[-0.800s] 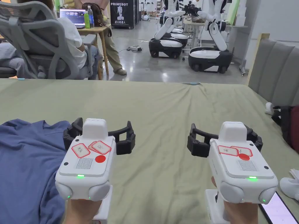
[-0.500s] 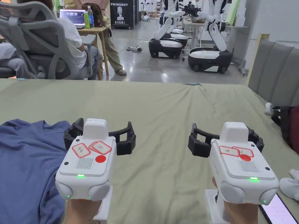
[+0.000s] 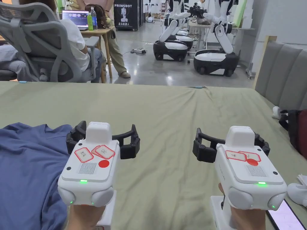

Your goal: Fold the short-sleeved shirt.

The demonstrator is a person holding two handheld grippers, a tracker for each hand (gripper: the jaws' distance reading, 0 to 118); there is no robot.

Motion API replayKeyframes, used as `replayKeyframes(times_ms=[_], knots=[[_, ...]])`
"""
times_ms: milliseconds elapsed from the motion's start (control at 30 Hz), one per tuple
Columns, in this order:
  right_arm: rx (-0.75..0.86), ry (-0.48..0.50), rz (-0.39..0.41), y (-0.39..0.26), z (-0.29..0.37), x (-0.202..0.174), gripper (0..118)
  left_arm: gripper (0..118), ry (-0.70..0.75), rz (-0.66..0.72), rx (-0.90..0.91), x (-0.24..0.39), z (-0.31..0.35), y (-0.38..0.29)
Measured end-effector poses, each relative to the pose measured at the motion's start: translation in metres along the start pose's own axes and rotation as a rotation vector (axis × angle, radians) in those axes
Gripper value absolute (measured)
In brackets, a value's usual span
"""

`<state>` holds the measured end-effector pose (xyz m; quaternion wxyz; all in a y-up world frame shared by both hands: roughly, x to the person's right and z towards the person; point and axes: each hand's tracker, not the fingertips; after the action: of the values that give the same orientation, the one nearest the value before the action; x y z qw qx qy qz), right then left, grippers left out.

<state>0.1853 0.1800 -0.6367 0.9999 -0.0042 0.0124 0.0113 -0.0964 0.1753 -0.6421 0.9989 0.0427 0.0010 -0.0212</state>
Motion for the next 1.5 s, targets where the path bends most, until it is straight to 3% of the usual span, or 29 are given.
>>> replayKeyframes(times_ms=[867, 900, 933, 967, 1000, 1033, 1100, 1167, 1333, 1500], knots=[[-0.011, -0.010, 0.017, 0.001, 0.001, -0.003, 118, 118, 0.018, -0.006, -0.031, -0.002, -0.002, 0.002], [-0.015, -0.023, 0.018, 0.001, 0.001, -0.003, 117, 109, 0.017, -0.008, -0.035, -0.002, -0.002, 0.001], [-0.017, -0.035, 0.018, 0.001, 0.001, -0.003, 105, 86, 0.013, -0.010, -0.039, -0.002, -0.001, 0.002], [-0.013, -0.037, 0.015, 0.001, 0.002, -0.003, 79, 48, -0.003, -0.008, -0.035, -0.002, 0.000, 0.002], [-0.009, -0.042, 0.011, 0.001, 0.002, -0.002, 27, 0, 0.003, -0.013, -0.027, -0.002, 0.000, 0.002], [-0.010, -0.059, 0.010, 0.001, 0.001, -0.003, 0, 4, 0.028, -0.038, -0.027, 0.000, -0.001, 0.002], [-0.026, -0.105, 0.020, 0.000, -0.002, -0.002, 1, 3, 0.057, -0.057, -0.043, -0.001, -0.002, 0.003], [-0.034, -0.083, -0.011, -0.001, -0.001, 0.004, 1, 3, 0.002, -0.001, -0.049, -0.008, 0.001, 0.005], [-0.037, -0.071, 0.001, -0.001, 0.001, 0.002, 1, 3, 0.045, -0.008, -0.036, -0.015, 0.004, 0.008], [-0.021, 0.026, 0.026, 0.001, -0.007, -0.042, 1, 3, 0.110, -0.007, -0.046, -0.045, 0.012, 0.007]])
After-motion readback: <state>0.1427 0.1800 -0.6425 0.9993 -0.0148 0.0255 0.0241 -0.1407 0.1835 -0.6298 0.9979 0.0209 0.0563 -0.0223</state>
